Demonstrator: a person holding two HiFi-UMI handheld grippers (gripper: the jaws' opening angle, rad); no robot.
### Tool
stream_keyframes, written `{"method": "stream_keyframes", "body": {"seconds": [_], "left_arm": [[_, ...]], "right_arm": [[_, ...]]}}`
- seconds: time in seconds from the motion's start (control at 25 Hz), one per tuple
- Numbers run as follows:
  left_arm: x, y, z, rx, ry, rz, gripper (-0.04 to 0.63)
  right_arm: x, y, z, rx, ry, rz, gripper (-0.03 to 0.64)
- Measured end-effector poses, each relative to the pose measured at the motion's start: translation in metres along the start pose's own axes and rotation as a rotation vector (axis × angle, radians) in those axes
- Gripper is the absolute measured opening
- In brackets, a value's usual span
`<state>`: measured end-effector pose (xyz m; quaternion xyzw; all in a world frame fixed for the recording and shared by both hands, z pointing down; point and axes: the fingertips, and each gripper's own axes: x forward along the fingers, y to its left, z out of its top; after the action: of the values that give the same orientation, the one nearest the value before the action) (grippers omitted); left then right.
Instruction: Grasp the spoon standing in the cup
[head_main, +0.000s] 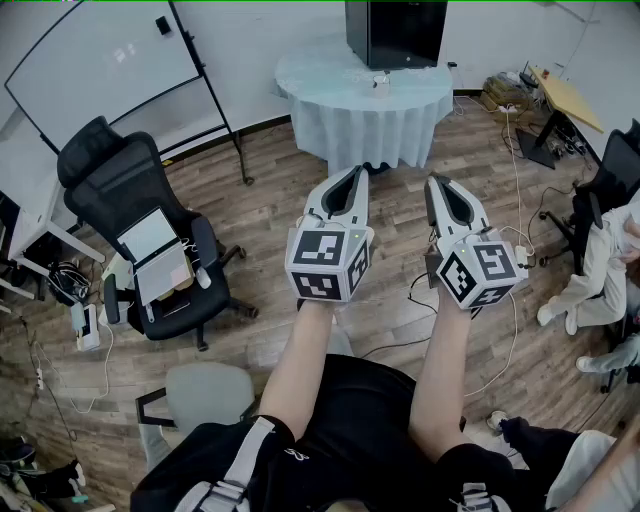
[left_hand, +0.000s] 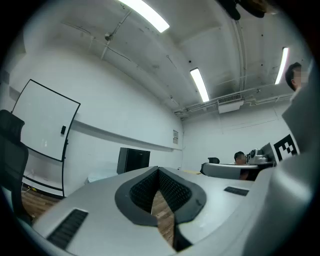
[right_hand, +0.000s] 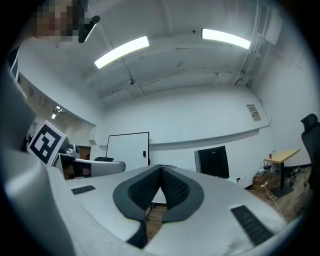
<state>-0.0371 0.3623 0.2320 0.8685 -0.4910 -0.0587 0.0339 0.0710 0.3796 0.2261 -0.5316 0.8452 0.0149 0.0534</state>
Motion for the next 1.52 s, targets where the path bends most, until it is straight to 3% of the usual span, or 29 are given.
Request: {"method": "stream_keyframes", "body": {"seconds": [0.36, 0.72, 0.88, 1.08, 1.24, 1.36, 1.52], "left_arm": [[0.043, 0.035, -0.009, -0.019, 0.006, -0.005, 0.000], [0.127, 0.087, -0.009, -0.043, 0.009, -0.048, 0.000], [0.168, 0.121, 0.003, 0.008, 0.017, -0.045, 0.000], [0.197, 0.152, 0.011, -0.022, -0.012, -0.064, 0.000], [0.213, 0.173, 0.001, -0.052, 0.010, -0.072, 0.000], [0.218, 0.185, 0.017, -0.069, -0.025, -0.069, 0.000], [0.221, 0.198, 0.037, -0.071, -0.071, -0.081, 0.000]], "right_arm": [[0.049, -0.022, -0.013, -0.020, -0.006, -0.056, 0.005], [0.130, -0.063, -0.023, 0.008, -0.023, -0.130, 0.005], [0.180, -0.079, -0.023, 0.054, -0.054, -0.171, 0.005], [0.230, -0.068, -0.026, 0.063, -0.073, -0.137, 0.005], [0.249, -0.083, -0.036, 0.061, -0.036, -0.174, 0.005], [0.259, -0.090, -0.019, 0.053, -0.061, -0.196, 0.005], [0.286, -0.065, -0.002, 0.004, -0.096, -0.137, 0.005]]}}
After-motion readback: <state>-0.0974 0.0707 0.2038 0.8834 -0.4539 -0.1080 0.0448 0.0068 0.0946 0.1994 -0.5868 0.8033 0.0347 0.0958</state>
